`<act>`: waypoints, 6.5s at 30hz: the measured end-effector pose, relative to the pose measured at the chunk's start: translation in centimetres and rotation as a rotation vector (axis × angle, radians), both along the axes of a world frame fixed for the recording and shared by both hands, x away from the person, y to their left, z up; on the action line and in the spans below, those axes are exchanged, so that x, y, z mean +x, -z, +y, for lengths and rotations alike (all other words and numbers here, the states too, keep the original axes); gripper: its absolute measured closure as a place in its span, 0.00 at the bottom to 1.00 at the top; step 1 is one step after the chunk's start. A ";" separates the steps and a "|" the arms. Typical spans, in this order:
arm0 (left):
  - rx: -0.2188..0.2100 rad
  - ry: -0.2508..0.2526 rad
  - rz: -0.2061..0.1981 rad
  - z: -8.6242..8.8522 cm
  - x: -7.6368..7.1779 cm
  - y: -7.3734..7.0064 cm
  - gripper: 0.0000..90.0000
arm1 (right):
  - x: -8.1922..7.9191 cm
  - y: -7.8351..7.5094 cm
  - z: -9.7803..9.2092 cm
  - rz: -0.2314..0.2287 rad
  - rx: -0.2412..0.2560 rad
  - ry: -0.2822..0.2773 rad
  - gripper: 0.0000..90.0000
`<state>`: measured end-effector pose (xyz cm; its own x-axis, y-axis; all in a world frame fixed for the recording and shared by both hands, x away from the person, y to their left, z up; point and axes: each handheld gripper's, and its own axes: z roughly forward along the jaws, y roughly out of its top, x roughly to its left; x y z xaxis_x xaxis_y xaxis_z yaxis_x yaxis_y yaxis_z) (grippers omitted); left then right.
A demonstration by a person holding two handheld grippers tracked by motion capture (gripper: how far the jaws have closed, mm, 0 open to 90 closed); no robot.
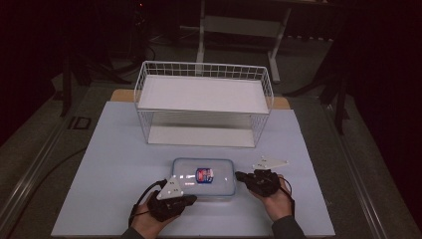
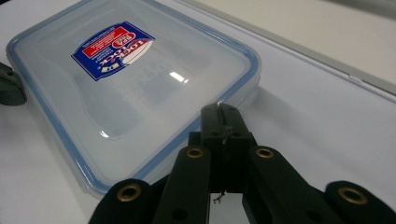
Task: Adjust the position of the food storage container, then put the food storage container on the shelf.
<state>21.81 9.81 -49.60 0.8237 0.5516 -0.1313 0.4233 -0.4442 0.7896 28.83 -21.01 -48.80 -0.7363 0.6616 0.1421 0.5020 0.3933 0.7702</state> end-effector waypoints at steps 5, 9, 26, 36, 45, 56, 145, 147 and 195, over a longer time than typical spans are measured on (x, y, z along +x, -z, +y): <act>0.000 -0.002 -0.004 0.0 0.4 0.0 0.99 | 0.8 0.3 0.7 0.002 0.019 0.010 1.00; -0.012 -0.007 -0.016 0.1 0.3 -0.2 0.96 | 0.8 0.4 0.7 0.005 -0.010 0.013 0.97; -0.109 -0.224 -0.153 4.8 0.5 -2.7 0.56 | 0.2 -1.2 0.1 -0.027 0.050 0.023 0.62; -0.150 -0.373 0.014 8.1 3.4 -1.5 0.39 | 1.0 -0.7 0.6 0.101 0.122 0.052 0.38; -0.197 -0.339 0.152 7.3 4.6 -0.2 0.33 | 1.7 0.6 0.9 0.223 0.185 0.039 0.34; -0.252 -0.290 0.304 6.9 6.4 1.3 0.31 | 2.3 1.9 1.5 0.363 0.234 0.008 0.22; -0.294 -0.226 0.048 7.0 1.8 -4.5 0.57 | -1.3 -3.9 -1.1 0.080 0.365 -0.068 0.56; -0.296 -0.225 0.045 6.9 1.8 -4.7 0.57 | -1.4 -4.0 -1.2 0.077 0.366 -0.067 0.56; -0.312 -0.183 -0.140 7.2 4.6 -12.7 0.57 | 0.4 -12.1 -1.0 -0.121 0.384 -0.076 0.56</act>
<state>26.43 17.00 -36.90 0.7372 0.6427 -0.2088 0.3515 -0.1009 0.9307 29.23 -22.00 -36.68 -0.8076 0.5204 0.2774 0.3793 0.0983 0.9200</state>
